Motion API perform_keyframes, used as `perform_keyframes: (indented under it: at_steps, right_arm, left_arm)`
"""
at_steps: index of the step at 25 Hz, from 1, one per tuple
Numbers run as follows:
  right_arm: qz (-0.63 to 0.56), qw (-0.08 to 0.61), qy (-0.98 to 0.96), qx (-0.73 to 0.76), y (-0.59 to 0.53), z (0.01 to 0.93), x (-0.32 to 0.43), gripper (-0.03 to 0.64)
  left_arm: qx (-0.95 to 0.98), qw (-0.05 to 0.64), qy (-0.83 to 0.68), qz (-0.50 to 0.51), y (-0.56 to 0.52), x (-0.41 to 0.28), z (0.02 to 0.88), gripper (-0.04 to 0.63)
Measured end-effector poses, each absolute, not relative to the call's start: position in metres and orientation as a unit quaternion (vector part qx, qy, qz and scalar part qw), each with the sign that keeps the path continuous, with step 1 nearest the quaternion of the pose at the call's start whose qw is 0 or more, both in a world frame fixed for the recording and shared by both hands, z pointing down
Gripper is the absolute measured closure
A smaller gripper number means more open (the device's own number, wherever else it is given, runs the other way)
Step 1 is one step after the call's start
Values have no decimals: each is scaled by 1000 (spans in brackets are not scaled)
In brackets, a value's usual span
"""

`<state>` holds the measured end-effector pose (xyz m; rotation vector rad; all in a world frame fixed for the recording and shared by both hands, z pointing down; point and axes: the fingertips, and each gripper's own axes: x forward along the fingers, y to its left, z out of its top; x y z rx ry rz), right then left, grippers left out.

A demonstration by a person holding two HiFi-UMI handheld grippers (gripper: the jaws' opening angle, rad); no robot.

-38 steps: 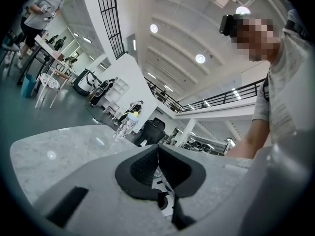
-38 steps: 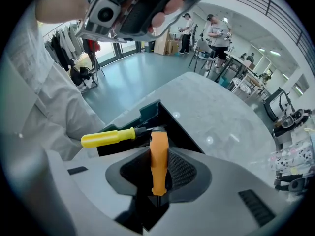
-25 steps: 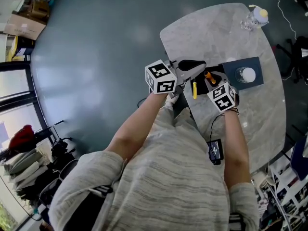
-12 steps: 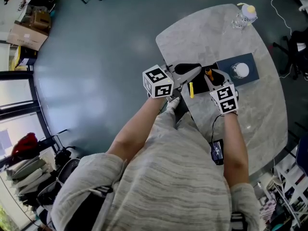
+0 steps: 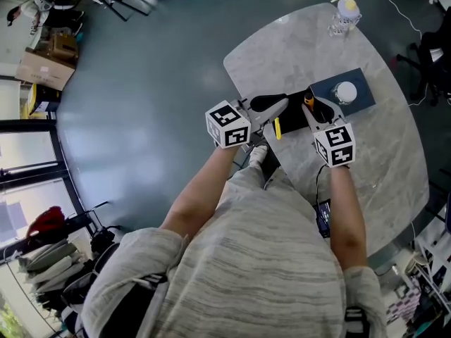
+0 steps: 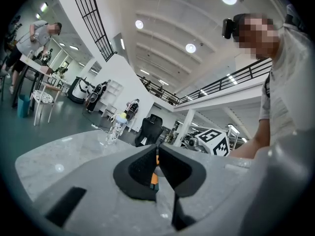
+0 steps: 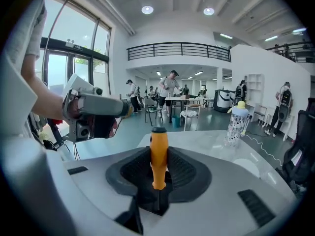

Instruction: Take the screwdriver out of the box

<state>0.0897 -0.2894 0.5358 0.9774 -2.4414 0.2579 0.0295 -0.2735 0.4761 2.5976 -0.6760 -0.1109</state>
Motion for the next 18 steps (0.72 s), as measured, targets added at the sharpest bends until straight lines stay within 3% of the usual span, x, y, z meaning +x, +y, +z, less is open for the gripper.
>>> perform_keyframes:
  at_steps: [15,18]
  right_arm:
    - [118,192,-899,376,-280,520,106,511]
    - [119,189,-900,373,-278,520,107,511]
  left_arm:
    - [935,227,-271,17,-251,36,499,572]
    - [935,221,-273,45,-245,37,510,527]
